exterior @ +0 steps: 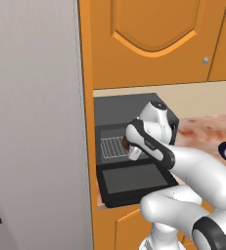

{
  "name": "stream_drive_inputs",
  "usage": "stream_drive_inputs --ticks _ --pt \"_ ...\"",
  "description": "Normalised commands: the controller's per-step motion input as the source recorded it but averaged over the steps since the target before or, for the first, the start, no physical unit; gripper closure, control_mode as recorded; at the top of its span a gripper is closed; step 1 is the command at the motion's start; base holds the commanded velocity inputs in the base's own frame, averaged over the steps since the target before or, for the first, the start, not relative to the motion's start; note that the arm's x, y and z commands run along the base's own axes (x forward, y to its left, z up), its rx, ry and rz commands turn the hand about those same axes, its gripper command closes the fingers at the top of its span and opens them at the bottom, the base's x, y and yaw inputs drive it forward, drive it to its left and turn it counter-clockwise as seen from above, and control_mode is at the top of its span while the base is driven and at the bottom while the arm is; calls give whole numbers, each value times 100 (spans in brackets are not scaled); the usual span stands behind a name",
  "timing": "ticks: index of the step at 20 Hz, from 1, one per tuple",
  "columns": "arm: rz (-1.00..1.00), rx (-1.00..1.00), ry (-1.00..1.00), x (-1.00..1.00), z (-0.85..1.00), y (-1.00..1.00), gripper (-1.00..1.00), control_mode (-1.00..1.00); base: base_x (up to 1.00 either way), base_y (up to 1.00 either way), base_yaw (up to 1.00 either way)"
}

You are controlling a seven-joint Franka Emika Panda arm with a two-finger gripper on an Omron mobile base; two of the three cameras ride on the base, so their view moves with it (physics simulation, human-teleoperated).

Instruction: Pick up the bagel from the plate, place it on the toaster oven rack, close the door, and set the timer.

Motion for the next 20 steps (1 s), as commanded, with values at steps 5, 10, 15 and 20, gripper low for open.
stream_drive_inputs --ticks 5,10,15,20 --pt "-6 5 0 14 0 0 100 -100 0 0 0" --pt "-5 4 0 15 0 0 100 -100 0 0 0" --pt "-4 3 1 18 0 0 -100 -100 0 0 0" --pt "-2 3 0 2 2 0 -100 -100 0 0 0"
